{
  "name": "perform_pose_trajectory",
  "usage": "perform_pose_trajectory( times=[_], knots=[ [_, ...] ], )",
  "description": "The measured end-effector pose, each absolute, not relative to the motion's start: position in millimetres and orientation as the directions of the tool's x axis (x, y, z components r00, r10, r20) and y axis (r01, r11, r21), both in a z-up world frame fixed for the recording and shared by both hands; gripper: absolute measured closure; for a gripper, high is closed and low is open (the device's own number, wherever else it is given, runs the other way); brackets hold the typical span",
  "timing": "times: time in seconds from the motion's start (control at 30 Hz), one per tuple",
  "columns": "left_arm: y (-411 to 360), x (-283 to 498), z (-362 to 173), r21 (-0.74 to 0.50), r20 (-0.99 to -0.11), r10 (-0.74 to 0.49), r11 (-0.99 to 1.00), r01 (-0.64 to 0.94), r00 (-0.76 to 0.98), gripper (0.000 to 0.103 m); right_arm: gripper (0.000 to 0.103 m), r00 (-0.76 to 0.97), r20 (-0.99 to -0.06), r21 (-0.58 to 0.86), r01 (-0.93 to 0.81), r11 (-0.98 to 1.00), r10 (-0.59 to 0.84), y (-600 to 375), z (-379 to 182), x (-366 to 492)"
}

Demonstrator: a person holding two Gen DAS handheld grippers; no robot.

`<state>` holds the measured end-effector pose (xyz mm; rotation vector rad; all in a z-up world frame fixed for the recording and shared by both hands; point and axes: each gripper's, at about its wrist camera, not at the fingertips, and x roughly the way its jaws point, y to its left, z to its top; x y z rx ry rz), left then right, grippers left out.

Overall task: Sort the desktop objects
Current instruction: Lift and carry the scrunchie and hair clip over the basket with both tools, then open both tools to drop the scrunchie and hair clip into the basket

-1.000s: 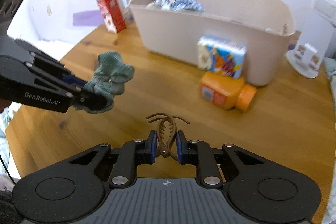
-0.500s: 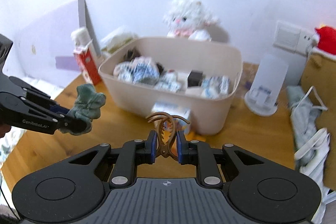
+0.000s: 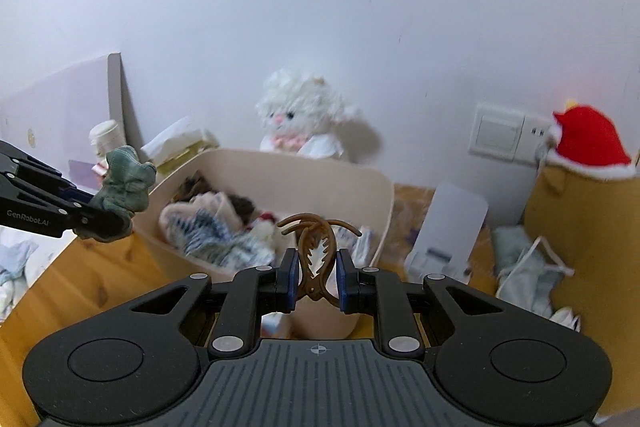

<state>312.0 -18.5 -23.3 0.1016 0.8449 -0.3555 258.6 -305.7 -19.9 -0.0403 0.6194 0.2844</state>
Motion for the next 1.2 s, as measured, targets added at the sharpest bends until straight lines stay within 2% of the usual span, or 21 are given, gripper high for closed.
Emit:
perform_pose_trajectory(
  times=[0.23, 0.43, 0.73, 1.03, 1.13, 1.2],
  knots=[
    [-28.9, 343.5, -18.4, -0.043, -0.734, -0.257, 0.942, 0.334, 0.628, 0.084, 0.085, 0.805, -0.543, 0.035, -0.262, 0.964, 0.238, -307.1, -9.3, 288.3],
    [-46.6, 367.4, -23.9, -0.055, -0.745, -0.258, 0.942, 0.33, 0.615, 0.084, 0.085, 0.805, -0.547, 0.006, -0.271, 0.963, 0.23, -296.8, -15.4, 314.8],
    [-65.7, 388.9, -56.6, 0.0, -0.796, -0.201, 0.943, 0.332, 0.57, 0.084, 0.085, 0.763, -0.609, -0.007, -0.281, 0.96, 0.218, -278.4, -43.8, 352.6],
    [-66.3, 407.6, -88.2, -0.012, -0.847, -0.167, 0.955, 0.297, 0.504, 0.083, 0.084, 0.686, -0.689, 0.013, -0.31, 0.951, 0.233, -268.0, -74.2, 375.9],
    [-68.7, 409.1, -93.9, -0.019, -0.861, -0.169, 0.953, 0.303, 0.479, 0.074, 0.085, 0.673, -0.7, 0.038, -0.298, 0.954, 0.238, -267.0, -79.8, 376.8],
    [-67.4, 408.3, -95.8, -0.031, -0.859, -0.179, 0.954, 0.298, 0.48, 0.074, 0.085, 0.671, -0.701, 0.045, -0.293, 0.955, 0.239, -266.6, -80.6, 375.5]
  ],
)
